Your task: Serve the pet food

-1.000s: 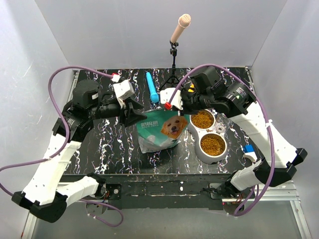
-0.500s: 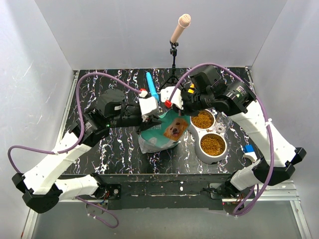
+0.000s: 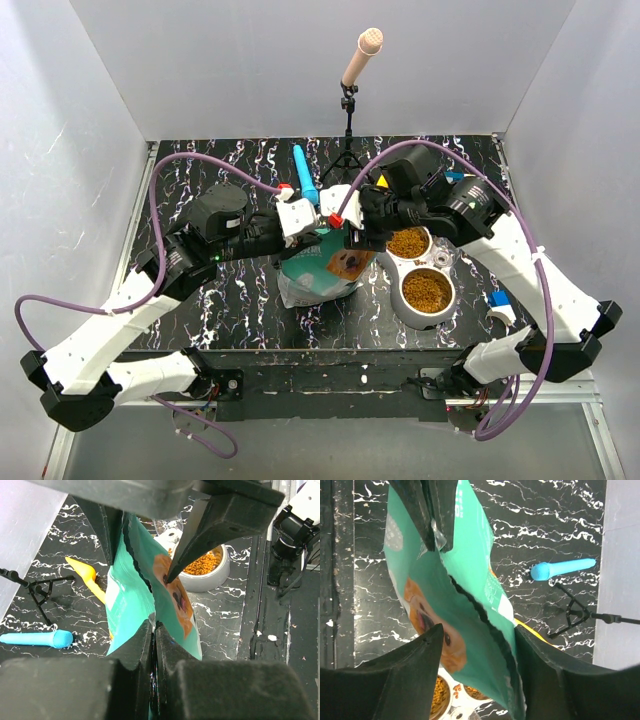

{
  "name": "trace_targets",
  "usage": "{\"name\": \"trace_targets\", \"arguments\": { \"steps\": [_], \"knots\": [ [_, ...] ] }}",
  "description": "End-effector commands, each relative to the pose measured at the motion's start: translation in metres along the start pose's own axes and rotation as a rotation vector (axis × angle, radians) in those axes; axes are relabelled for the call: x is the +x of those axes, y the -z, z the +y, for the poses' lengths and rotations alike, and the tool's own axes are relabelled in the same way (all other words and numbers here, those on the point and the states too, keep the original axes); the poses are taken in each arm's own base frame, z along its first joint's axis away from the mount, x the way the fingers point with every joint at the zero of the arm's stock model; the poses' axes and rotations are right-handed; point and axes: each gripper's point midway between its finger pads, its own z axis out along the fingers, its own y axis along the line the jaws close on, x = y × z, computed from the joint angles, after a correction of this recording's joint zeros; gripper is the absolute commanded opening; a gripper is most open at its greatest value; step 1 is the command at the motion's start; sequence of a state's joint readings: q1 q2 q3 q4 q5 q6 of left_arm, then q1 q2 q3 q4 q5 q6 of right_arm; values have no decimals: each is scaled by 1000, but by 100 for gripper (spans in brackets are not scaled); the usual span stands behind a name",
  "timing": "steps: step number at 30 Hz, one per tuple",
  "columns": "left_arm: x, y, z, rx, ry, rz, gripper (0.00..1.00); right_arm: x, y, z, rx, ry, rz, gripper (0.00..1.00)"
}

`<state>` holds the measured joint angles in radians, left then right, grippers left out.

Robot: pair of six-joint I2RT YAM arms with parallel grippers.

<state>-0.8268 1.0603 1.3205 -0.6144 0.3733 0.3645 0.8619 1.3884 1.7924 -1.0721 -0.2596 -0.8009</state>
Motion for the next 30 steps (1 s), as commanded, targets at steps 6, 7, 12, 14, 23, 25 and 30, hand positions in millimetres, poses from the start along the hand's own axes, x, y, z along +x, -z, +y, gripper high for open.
{"name": "trace_targets", "arguments": {
  "steps": [6, 7, 12, 14, 23, 25, 30],
  "knots": [
    [21, 2, 3, -40, 59, 80, 0, -1, -1, -24, 82, 148, 51, 2],
    [23, 1, 4, -48, 68, 86, 0, 1, 2, -26, 97, 155, 57, 1],
    [33, -8, 7, -78, 151, 108, 12, -1, 11, -17, 73, 179, 46, 1],
    [29, -13, 7, -84, 185, 74, 29, -3, 12, -15, 53, 168, 45, 1],
    [27, -35, 14, -82, 222, 52, 16, -17, 24, -11, 57, 140, -12, 1],
    [32, -30, 21, -127, 218, 90, 0, -5, 27, -13, 82, 140, 29, 1],
    [38, 1, 22, -181, 170, 139, 0, 23, 49, -17, 131, 91, 71, 1]
  ]
}}
